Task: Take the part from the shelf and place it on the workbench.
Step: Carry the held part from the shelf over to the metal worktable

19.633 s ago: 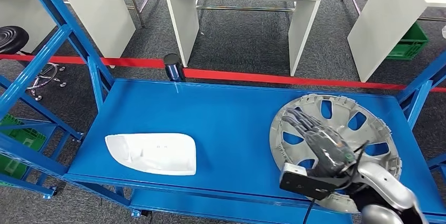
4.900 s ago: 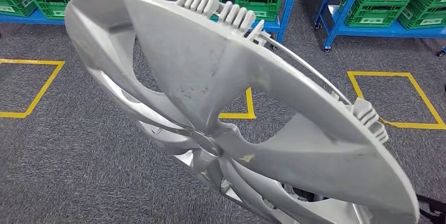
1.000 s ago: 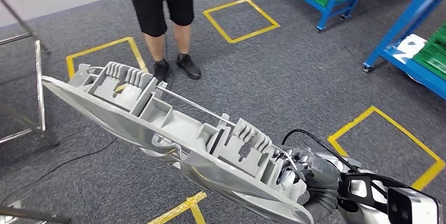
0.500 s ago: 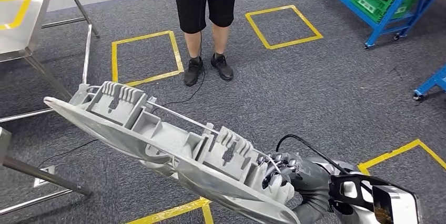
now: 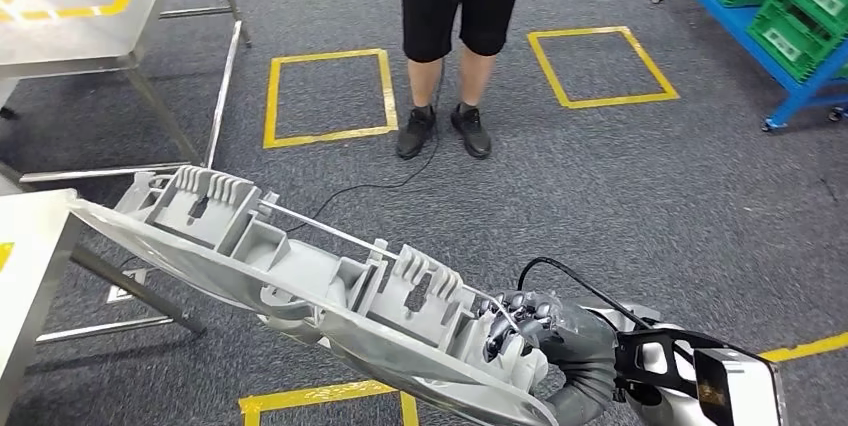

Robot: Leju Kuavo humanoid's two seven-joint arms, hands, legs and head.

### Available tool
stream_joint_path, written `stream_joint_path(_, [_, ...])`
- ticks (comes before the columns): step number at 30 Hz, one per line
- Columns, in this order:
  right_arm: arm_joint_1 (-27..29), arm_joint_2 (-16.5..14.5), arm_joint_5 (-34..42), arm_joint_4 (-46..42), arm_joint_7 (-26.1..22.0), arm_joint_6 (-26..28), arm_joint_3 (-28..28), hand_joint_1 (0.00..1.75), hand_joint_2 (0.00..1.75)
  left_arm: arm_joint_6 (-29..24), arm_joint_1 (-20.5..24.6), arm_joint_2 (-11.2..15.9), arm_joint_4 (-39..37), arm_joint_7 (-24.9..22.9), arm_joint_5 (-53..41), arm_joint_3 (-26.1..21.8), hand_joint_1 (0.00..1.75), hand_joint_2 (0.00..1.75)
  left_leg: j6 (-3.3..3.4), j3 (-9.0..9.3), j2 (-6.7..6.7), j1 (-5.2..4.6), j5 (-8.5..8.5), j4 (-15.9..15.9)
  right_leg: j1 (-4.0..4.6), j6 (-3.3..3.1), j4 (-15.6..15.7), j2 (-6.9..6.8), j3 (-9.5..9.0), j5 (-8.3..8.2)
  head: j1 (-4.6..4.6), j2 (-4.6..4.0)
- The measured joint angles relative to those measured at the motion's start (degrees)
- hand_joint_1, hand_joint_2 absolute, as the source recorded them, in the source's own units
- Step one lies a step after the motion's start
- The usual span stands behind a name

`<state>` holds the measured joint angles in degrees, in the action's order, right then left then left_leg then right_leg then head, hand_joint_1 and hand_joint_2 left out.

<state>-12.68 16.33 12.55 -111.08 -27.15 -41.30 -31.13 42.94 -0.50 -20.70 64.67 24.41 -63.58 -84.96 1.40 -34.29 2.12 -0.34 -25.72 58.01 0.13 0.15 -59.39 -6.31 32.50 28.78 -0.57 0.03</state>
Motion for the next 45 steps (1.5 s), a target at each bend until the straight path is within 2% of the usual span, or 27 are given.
stream_joint_path(1, [0.0,0.0,0.0,0.0,0.0,0.0,0.0,1.75,1.75,0.1,0.0,0.0,0.1,0.1,0.0,-0.1,0.0,1.75,0.31,0.4,-0.78,0.21,0.3,-0.4,-0.1,0.01,-2.0,1.69,0.85,1.03,0.13,0.0])
stream_joint_path(3, [0.0,0.1,0.0,0.0,-0.1,-0.1,0.0,1.75,1.75,0.4,0.2,0.0,0.1,0.3,0.0,-0.1,0.0,1.75,0.63,0.65,-2.47,0.46,0.58,-0.6,-0.35,-0.28,-9.4,5.07,4.47,3.91,0.38,-0.01])
stream_joint_path(5, [-0.1,0.2,-0.2,0.0,0.0,-0.3,-0.2,1.75,1.75,0.6,0.3,0.0,0.1,0.6,0.0,-0.1,0.0,1.75,0.67,0.67,-4.41,0.49,0.59,-0.6,-0.55,-0.02,-15.3,5.95,7.86,5.32,0.48,0.0])
stream_joint_path(6, [-0.2,0.2,-0.3,0.0,0.0,-0.4,-0.4,1.75,1.75,0.7,0.3,0.0,0.1,0.7,0.0,0.0,0.0,1.75,0.64,0.74,-5.37,0.53,0.56,-0.5,-0.7,0.42,-15.3,6.08,8.21,4.7,0.48,0.0])
stream_joint_path(7, [-0.4,0.2,-0.4,0.0,0.1,-0.5,-0.5,1.75,1.75,0.8,0.3,0.0,0.1,0.8,-0.1,-0.1,0.0,1.75,0.56,0.84,-6.33,0.59,0.51,-0.5,-0.9,1.0,-12.9,6.3,7.43,3.22,0.48,0.0])
stream_joint_path(9, [-1.1,0.3,-0.2,0.1,0.7,-0.5,-0.7,1.75,1.75,0.9,0.3,0.0,0.2,1.0,-0.1,-0.1,0.0,1.75,0.15,0.94,-7.98,0.61,0.24,-0.1,-1.35,1.86,-4.8,7.86,4.2,-0.45,0.48,0.0])
stream_joint_path(11, [-1.7,0.2,2.0,0.1,2.7,0.1,-0.9,1.75,1.75,1.0,0.2,0.0,0.4,1.1,-0.1,-0.2,0.0,1.75,-0.52,0.68,-9.12,0.56,-0.11,0.3,-1.42,1.43,-0.1,9.01,2.17,-2.38,0.46,0.0])
stream_joint_path(13, [-1.9,0.0,5.1,0.3,5.1,1.2,-1.1,1.75,1.75,1.2,-0.1,0.0,0.6,1.2,-0.2,-0.6,0.0,1.75,-1.2,0.35,-9.69,0.72,-0.24,0.3,-1.19,0.41,0.4,8.69,1.9,-2.7,0.46,0.0])
stream_joint_path(14, [-2.0,-0.1,6.2,0.4,5.9,1.7,-1.1,1.75,1.75,1.2,-0.2,0.0,0.7,1.3,-0.3,-0.8,0.0,1.75,-1.49,0.23,-9.18,0.8,-0.36,0.5,-1.19,0.06,0.5,8.49,1.82,-2.82,0.44,0.0])
stream_joint_path(16, [-2.0,-0.3,7.1,0.5,6.8,2.4,-1.1,1.75,1.75,1.2,-0.2,0.0,0.8,1.4,-0.5,-1.1,0.0,1.75,-2.03,-0.95,-6.34,0.77,-1.98,3.0,-1.3,-0.56,0.7,8.01,1.63,-2.89,0.24,0.0])
stream_joint_path(18, [-2.0,-0.4,7.1,0.5,7.2,2.7,-1.1,1.75,1.75,1.2,0.1,0.1,0.9,1.7,-0.9,-1.1,0.0,1.75,-2.41,-4.3,-3.4,0.8,-5.42,9.9,-1.09,-0.97,0.7,7.33,1.47,-2.72,0.01,0.0])
stream_joint_path(20, [-1.8,-0.3,6.8,0.5,7.3,2.9,-1.1,1.75,1.75,1.3,0.3,0.1,0.9,1.8,-1.3,-1.1,0.0,1.75,-2.55,-7.65,-2.82,0.96,-7.56,16.3,-0.83,-1.18,0.7,6.53,1.4,-2.56,0.0,0.0])
stream_joint_path(21, [-1.8,-0.3,6.6,0.5,7.3,2.9,-1.1,1.75,1.75,1.4,0.3,0.1,1.0,1.8,-1.3,-1.1,0.0,1.75,-2.51,-8.04,-2.78,0.98,-7.12,16.8,-0.73,-1.26,0.7,6.15,1.35,-2.49,-0.01,0.0])
stream_joint_path(22, [-1.8,-0.3,6.4,0.5,7.3,2.9,-1.1,1.75,1.75,1.4,0.3,0.1,1.1,1.9,-1.4,-1.1,0.0,1.75,-2.39,-7.24,-2.69,0.96,-5.68,14.9,-0.62,-1.33,0.7,5.79,1.25,-2.41,0.0,0.0])
stream_joint_path(24, [-1.8,-0.2,5.8,0.5,7.3,2.8,-1.1,1.75,1.75,1.5,0.3,0.2,1.4,2.0,-1.7,-1.1,0.0,1.75,-1.75,-3.26,-1.62,0.67,-2.01,6.8,-0.37,-1.35,0.7,5.11,0.95,-2.22,0.02,-0.01])
stream_joint_path(25, [-1.9,-0.2,5.5,0.4,7.3,2.8,-1.1,1.75,1.75,1.6,0.4,0.2,1.5,2.0,-1.9,-1.1,0.0,1.75,-1.38,-1.56,-0.93,0.45,-0.88,3.5,-0.17,-1.27,0.7,4.83,0.85,-2.13,0.06,0.0])
stream_joint_path(27, [-2.0,-0.2,5.2,0.4,7.3,2.8,-1.0,1.75,1.75,1.6,0.5,0.3,1.7,2.1,-2.1,-1.1,0.0,1.75,-0.94,-0.28,0.05,0.11,-0.51,0.9,0.13,-1.11,0.7,4.54,0.8,-2.02,0.14,0.0])
stream_joint_path(32, [-2.0,-0.2,4.9,0.4,7.3,2.8,-1.1,1.75,1.75,1.6,0.5,0.3,1.7,2.2,-2.2,-1.1,0.0,1.75,-0.76,-0.37,-0.31,-0.07,-0.39,0.8,0.0,-0.9,0.8,4.33,0.83,-1.96,0.07,0.0])
stream_joint_path(34, [-2.2,-0.1,4.5,0.4,7.3,2.5,-1.1,1.75,1.75,1.5,0.5,0.3,1.9,2.3,-2.4,-1.1,0.0,1.75,-0.02,0.37,-1.25,0.17,0.27,-0.3,-0.16,-0.42,-0.9,4.65,1.54,-1.01,0.14,0.0])
stream_joint_path(35, [-2.3,0.0,4.4,0.4,7.3,2.3,-1.1,1.75,1.75,1.4,0.5,0.3,2.0,2.4,-2.4,-1.1,0.0,1.75,0.34,0.76,-1.78,0.33,0.61,-0.8,-0.24,-0.28,-3.4,5.01,2.69,0.17,0.25,0.0])
stream_joint_path(37, [-2.3,0.2,4.2,0.3,7.3,2.2,-1.1,1.75,1.75,1.4,0.6,0.2,2.0,2.4,-2.5,-1.1,0.0,1.75,0.68,1.14,-2.7,0.54,0.96,-1.3,-0.48,-0.17,-11.3,5.84,6.59,3.3,0.38,0.0])
stream_joint_path(38, [-2.3,0.3,4.2,0.3,7.3,2.2,-1.1,1.75,1.75,1.4,0.6,0.2,2.0,2.4,-2.5,-1.1,0.0,1.75,0.68,1.13,-3.13,0.57,0.95,-1.3,-0.66,0.04,-14.5,5.97,8.31,4.28,0.42,-0.01])
stream_joint_path(39, [-2.3,0.4,4.2,0.3,7.3,2.2,-1.1,1.75,1.75,1.4,0.6,0.2,2.0,2.4,-2.5,-1.1,0.0,1.75,0.66,1.14,-3.6,0.61,0.93,-1.3,-0.87,0.46,-15.8,6.01,9.1,4.4,0.4,-0.01])
stream_joint_path(40, [-2.3,0.4,4.2,0.3,7.3,2.2,-1.1,1.75,1.75,1.4,0.6,0.2,2.0,2.4,-2.5,-1.1,0.0,1.75,0.58,1.19,-4.09,0.69,0.9,-1.3,-1.1,1.06,-14.7,6.04,8.68,3.56,0.41,-0.01])
stream_joint_path(42, [-2.4,0.6,3.7,0.3,7.2,2.1,-1.2,1.75,1.75,1.4,0.6,0.1,2.0,2.4,-2.7,-1.1,0.0,1.75,0.19,1.26,-5.11,0.88,0.71,-1.0,-1.72,2.34,-6.9,6.72,4.97,0.27,0.45,0.0])
stream_joint_path(43, [-2.5,0.6,3.3,0.3,7.2,1.9,-1.3,1.75,1.75,1.4,0.6,0.1,1.9,2.4,-2.9,-1.1,0.0,1.75,-0.17,1.14,-5.58,0.85,0.5,-0.7,-1.88,2.51,-3.0,7.23,3.07,-1.14,0.48,0.0])
stream_joint_path(45, [-2.7,0.7,2.7,0.3,7.0,1.6,-1.5,1.75,1.75,1.3,0.6,0.1,1.9,2.5,-3.1,-1.1,0.0,1.75,-0.94,0.73,-6.24,0.83,0.21,-0.2,-1.83,1.94,0.7,7.87,1.22,-2.37,0.51,0.0])
